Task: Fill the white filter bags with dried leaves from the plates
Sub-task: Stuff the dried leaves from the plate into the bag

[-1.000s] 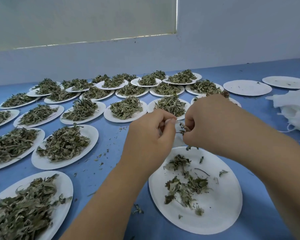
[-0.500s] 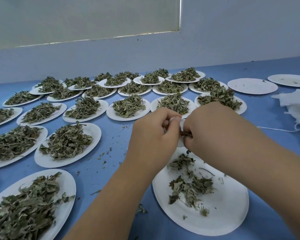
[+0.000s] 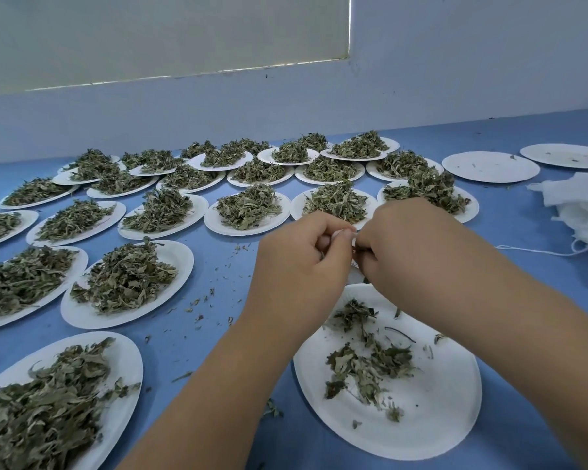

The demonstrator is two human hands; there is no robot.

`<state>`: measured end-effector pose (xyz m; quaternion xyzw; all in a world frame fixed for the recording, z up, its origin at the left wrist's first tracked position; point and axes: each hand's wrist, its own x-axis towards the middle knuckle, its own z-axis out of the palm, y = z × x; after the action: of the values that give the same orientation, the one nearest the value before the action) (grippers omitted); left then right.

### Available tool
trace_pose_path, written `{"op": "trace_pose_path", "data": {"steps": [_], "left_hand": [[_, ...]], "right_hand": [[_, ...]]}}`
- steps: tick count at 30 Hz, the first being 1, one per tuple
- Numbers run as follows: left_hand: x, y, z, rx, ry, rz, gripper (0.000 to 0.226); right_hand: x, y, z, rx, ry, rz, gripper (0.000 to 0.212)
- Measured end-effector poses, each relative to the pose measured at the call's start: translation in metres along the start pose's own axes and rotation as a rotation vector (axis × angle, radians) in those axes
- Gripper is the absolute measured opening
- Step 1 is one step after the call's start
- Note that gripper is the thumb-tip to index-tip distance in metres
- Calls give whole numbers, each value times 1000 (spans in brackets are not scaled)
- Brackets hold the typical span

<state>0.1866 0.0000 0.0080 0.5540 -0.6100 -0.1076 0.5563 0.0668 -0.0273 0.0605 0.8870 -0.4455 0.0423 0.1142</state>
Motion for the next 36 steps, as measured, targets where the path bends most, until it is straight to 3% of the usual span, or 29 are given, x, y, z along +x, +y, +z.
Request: {"op": "trace_pose_path", "data": {"steps": [6,10,15,21,25,29,36], "left_hand": [[-1,0,1,-14,-15,-11,22],[-2,0,1,17,-7,12,22],[-2,1,2,9,-6,-21,23],[0,1,-1,-50,24,-65,28],[0,2,-1,-52,22,-65,25],[-1,2,0,-67,5,-71,22],[-4,3,1,-22,5,-2,18]], "right_hand": [[1,3,-4,86,-19,99,36],[-1,-1,1,-14,21,57,36],[6,-3,5,60,-130,16,21],[-10,-6,-3,360,110,98,6],[-4,-3,-1,296,37,45,13],[-10,4,11,379,270,-13,19],[-9,10,22,329,289,-6,21]]}}
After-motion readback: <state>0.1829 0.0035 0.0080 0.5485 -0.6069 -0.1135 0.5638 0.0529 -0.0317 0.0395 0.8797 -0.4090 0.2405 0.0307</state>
